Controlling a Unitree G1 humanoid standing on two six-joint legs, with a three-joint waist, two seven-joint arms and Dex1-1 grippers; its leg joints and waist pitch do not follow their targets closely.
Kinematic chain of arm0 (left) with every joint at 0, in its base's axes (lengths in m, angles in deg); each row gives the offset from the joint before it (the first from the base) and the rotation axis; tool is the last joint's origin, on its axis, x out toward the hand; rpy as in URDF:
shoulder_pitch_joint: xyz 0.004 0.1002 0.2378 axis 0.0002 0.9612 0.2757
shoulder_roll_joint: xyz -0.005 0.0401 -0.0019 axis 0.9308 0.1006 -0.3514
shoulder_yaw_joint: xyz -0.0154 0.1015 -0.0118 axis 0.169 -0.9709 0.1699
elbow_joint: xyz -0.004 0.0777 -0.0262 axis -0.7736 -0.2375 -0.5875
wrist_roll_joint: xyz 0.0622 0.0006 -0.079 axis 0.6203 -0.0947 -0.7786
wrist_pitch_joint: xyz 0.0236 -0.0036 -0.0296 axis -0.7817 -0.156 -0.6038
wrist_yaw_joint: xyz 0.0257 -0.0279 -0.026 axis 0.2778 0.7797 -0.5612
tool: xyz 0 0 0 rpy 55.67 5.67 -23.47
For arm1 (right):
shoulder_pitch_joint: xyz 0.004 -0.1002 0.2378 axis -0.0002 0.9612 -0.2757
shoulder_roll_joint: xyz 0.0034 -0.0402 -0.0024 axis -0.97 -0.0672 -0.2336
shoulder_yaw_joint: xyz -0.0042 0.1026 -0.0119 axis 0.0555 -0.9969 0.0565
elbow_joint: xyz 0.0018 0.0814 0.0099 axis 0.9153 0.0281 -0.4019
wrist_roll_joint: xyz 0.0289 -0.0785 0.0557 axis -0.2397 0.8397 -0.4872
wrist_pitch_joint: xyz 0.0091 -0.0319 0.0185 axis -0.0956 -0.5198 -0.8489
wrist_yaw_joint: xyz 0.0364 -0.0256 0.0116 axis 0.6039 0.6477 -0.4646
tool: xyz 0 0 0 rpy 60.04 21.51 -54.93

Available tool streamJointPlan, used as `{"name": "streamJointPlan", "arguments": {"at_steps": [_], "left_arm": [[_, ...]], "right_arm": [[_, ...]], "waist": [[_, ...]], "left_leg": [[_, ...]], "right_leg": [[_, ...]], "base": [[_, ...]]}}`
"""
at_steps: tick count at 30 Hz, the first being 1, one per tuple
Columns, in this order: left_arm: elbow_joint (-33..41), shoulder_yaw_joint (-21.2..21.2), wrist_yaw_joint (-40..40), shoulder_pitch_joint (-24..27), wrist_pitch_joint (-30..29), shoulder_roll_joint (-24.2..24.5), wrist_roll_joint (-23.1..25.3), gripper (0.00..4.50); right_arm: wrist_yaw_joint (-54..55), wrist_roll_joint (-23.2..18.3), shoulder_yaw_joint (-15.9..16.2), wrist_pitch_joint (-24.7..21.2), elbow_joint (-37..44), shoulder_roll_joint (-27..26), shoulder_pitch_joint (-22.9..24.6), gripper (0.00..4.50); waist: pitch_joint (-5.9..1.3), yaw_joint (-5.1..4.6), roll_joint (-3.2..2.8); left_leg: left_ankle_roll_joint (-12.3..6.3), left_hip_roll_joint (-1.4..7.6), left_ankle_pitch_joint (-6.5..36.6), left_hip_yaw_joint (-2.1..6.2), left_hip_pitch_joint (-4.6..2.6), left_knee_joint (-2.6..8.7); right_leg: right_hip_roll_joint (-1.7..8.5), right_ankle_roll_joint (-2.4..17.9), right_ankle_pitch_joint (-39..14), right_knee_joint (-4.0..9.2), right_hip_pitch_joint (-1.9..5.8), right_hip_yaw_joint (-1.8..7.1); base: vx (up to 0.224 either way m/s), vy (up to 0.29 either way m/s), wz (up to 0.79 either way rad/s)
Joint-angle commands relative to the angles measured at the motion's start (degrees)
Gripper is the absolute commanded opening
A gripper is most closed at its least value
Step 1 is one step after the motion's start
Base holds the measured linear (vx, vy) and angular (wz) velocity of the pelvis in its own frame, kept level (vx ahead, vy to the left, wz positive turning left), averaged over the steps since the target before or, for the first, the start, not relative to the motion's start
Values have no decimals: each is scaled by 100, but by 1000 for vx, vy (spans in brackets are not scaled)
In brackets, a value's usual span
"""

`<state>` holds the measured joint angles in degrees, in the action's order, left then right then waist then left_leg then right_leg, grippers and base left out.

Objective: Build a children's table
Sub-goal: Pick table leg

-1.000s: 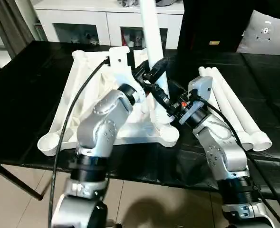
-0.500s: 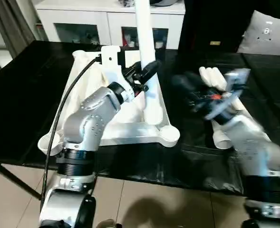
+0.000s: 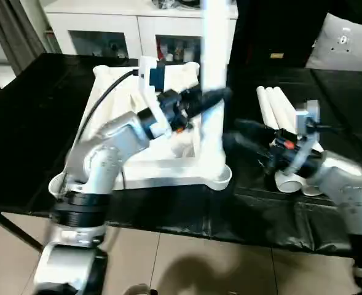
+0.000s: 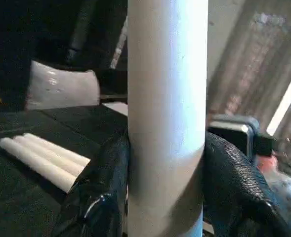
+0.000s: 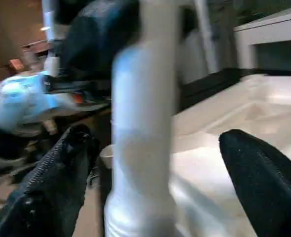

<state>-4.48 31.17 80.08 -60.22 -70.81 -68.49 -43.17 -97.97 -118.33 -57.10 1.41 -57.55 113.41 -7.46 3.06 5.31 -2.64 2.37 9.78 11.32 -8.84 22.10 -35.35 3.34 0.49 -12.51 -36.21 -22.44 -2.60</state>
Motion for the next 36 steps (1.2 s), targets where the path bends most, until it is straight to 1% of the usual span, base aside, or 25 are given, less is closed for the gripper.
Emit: {"name": "streamJointPlan", "arguments": {"at_steps": [1, 2, 4, 5, 6, 7, 8, 9, 11, 12, 13, 15, 16, 19, 23, 26, 29, 30, 31, 32, 33, 36], "left_arm": [[266, -181, 286, 20, 11, 47, 0, 184], [266, -181, 286, 20, 11, 47, 0, 184], [358, -310, 494, 45, 47, 109, 2, 184], [374, -365, 595, 42, 89, 131, 19, 184], [378, -406, 679, 30, 131, 143, 33, 184], [360, -442, 752, -3, 169, 152, 39, 184], [330, -492, 872, -63, 233, 164, 51, 184], [325, -496, 883, -69, 238, 165, 52, 184], [311, -525, 950, -102, 257, 181, 63, 184], [305, -532, 964, -112, 269, 183, 72, 184], [299, -536, 979, -124, 278, 186, 80, 184], [283, -537, 998, -149, 300, 182, 92, 184], [276, -533, 1005, -158, 306, 181, 91, 184], [260, -535, 1026, -168, 324, 177, 93, 184], [246, -551, 1045, -158, 351, 168, 112, 184], [253, -584, 1035, -131, 358, 149, 147, 184], [215, -621, 1005, -142, 387, 116, 196, 184], [214, -626, 1006, -142, 387, 114, 198, 184], [214, -641, 1010, -143, 386, 110, 203, 184], [212, -647, 1012, -144, 387, 105, 209, 184], [216, -660, 1019, -140, 384, 104, 215, 184], [214, -706, 1033, -125, 395, 98, 255, 184]], "right_arm": [[-243, -95, 185, -143, 149, 75, -21, 389], [-243, -95, 185, -143, 149, 75, -21, 380], [-367, -64, 294, -181, 127, 144, -67, 354], [-447, -30, 344, -188, 102, 188, -106, 354], [-523, -3, 381, -196, 72, 227, -153, 348], [-616, 46, 425, -186, 21, 281, -224, 348], [-767, 83, 492, -202, -74, 365, -353, 348], [-783, 85, 499, -204, -84, 374, -365, 348], [-896, 96, 553, -220, -136, 434, -438, 348], [-929, 97, 567, -227, -156, 451, -461, 348], [-995, 95, 600, -239, -192, 482, -501, 348], [-1116, 107, 665, -265, -259, 541, -562, 348], [-1176, 149, 709, -246, -319, 566, -589, 348], [-1293, 190, 775, -232, -401, 616, -624, 348], [-1446, 231, 838, -200, -480, 654, -655, 348], [-1456, 263, 866, -187, -519, 622, -670, 348], [-1436, 246, 887, -214, -468, 571, -660, 348], [-1435, 242, 887, -217, -462, 566, -658, 348], [-1439, 244, 881, -211, -458, 543, -657, 317], [-1440, 247, 876, -208, -464, 530, -661, 310], [-1442, 247, 871, -204, -465, 522, -660, 307], [-1449, 252, 860, -175, -494, 502, -676, 272]], "waist": [[-419, 26, 80], [-426, 32, 80], [-422, 30, 82], [-422, 32, 77], [-421, 33, 101], [-421, 35, 96], [-422, 29, 138], [-422, 29, 138], [-420, 30, 117], [-422, 31, 136], [-422, 33, 130], [-432, 35, 144], [-435, 35, 136], [-438, 38, 153], [-438, 56, 153], [-438, 74, 139], [-439, 81, 142], [-440, 83, 125], [-439, 83, 134], [-439, 87, 136], [-436, 90, 126], [-423, 95, 131]], "left_leg": [[-504, 273, 68, 52, -55, 334], [-497, 277, 52, 54, -57, 332], [-478, 275, 40, 51, -55, 335], [-466, 277, 57, 50, -56, 333], [-461, 268, 58, 46, -52, 333], [-457, 265, 56, 46, -53, 334], [-456, 262, 67, 39, -48, 332], [-456, 262, 67, 39, -48, 332], [-467, 266, 49, 38, -50, 325], [-487, 265, 27, 38, -49, 323], [-496, 264, 16, 35, -47, 321], [-528, 259, -33, 36, -44, 313], [-547, 262, -73, 36, -46, 307], [-566, 264, -79, 33, -46, 304], [-597, 265, -81, 32, -43, 297], [-591, 272, -75, 34, -50, 295], [-574, 277, -56, 35, -52, 297], [-567, 276, -55, 37, -51, 293], [-565, 280, -53, 36, -51, 293], [-554, 278, -22, 35, -52, 295], [-536, 279, 16, 37, -55, 294], [-452, 277, 143, 31, -59, 303]], "right_leg": [[436, 1473, 114, 358, 347, 231], [444, 1485, 159, 353, 350, 236], [438, 1500, 182, 350, 347, 236], [442, 1501, 173, 350, 345, 238], [437, 1488, 160, 350, 355, 238], [435, 1484, 139, 353, 352, 237], [439, 1478, 85, 357, 359, 236], [439, 1478, 85, 357, 359, 236], [441, 1469, 59, 350, 353, 239], [441, 1471, 100, 343, 356, 241], [445, 1477, 110, 346, 354, 242], [436, 1495, 177, 336, 362, 235], [437, 1506, 217, 328, 354, 233], [441, 1527, 239, 323, 358, 232], [439, 1533, 215, 321, 355, 232], [441, 1536, 164, 323, 347, 233], [439, 1534, 141, 323, 344, 232], [438, 1535, 144, 319, 342, 234], [439, 1540, 165, 320, 340, 235], [439, 1536, 131, 323, 341, 233], [442, 1530, 80, 328, 337, 236], [444, 1495, -130, 351, 337, 242]], "base": [[0, 0, 0], [0, 0, 0], [0, 0, 0], [0, 0, 0], [0, 0, 0], [0, 0, 0], [0, 0, 0], [0, 0, 0], [0, 0, 0], [0, 0, 0], [0, 0, 0], [0, 0, 0], [0, 0, 0], [0, 0, 0], [0, 0, 0], [0, 0, 0], [0, 0, 0], [0, 0, 0], [0, 0, 0], [0, 0, 0], [0, 0, 0], [0, 0, 0]]}}
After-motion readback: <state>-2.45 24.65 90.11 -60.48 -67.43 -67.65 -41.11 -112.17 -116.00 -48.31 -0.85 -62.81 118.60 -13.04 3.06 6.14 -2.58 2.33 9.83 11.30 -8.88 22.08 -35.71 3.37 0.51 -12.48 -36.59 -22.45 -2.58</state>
